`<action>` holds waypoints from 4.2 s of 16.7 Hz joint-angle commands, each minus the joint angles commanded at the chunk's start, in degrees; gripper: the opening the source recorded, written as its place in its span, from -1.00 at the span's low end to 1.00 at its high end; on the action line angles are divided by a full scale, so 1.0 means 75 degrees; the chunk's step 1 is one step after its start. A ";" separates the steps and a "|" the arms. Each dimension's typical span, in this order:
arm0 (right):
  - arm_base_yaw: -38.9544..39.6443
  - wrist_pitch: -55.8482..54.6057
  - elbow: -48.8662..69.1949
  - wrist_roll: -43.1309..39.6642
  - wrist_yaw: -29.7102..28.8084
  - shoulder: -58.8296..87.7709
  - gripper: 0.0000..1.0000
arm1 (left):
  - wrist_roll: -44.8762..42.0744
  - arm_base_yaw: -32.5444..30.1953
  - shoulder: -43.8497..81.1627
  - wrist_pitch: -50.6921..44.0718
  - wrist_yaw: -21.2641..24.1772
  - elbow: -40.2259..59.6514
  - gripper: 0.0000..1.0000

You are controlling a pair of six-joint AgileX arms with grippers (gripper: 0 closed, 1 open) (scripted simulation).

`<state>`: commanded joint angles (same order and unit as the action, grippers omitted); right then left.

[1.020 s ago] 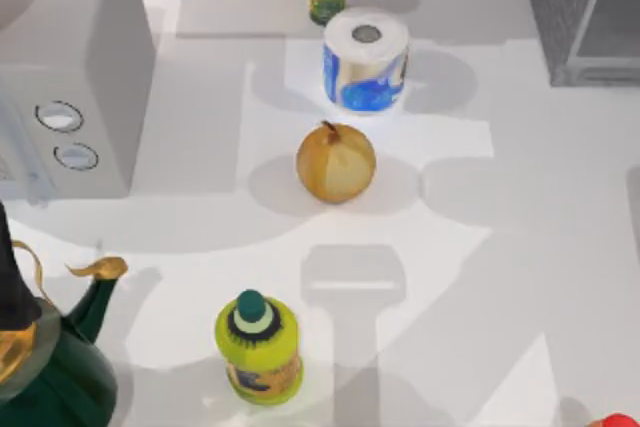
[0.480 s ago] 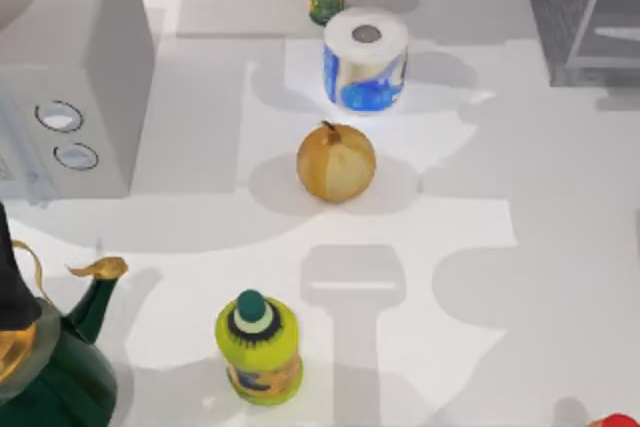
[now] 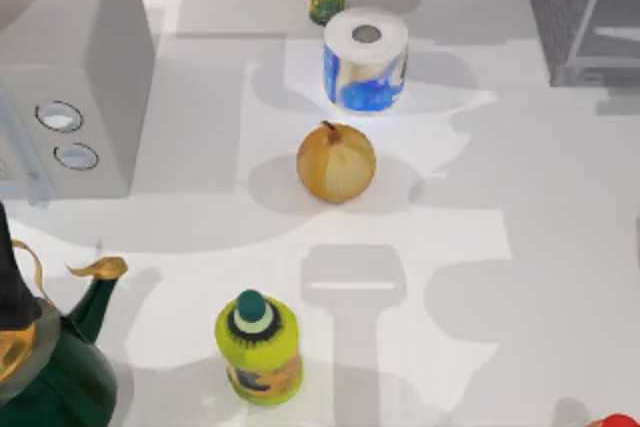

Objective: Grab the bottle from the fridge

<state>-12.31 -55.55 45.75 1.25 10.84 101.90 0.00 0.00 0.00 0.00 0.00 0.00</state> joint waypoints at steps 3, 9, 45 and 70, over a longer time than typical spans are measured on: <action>0.0125 0.0541 -0.0446 -0.0010 -0.0101 -0.0976 -1.00 | 0.0000 0.0000 0.0000 0.0000 0.0000 0.0000 1.00; 0.0569 0.2505 -0.2063 -0.0049 -0.0475 -0.4868 -1.00 | 0.0000 0.0000 0.0000 0.0000 0.0000 0.0000 1.00; 0.7953 0.2704 -0.4600 0.0129 -0.7738 -0.7105 -1.00 | 0.0000 0.0000 0.0000 0.0000 0.0000 0.0000 1.00; 1.2091 -0.2664 -0.3040 0.0331 -1.2075 0.0087 -1.00 | 0.0000 0.0000 0.0000 0.0000 0.0000 0.0000 1.00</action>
<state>78.37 -75.53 22.96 3.73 -79.72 102.55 0.00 0.00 0.00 0.00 0.00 0.00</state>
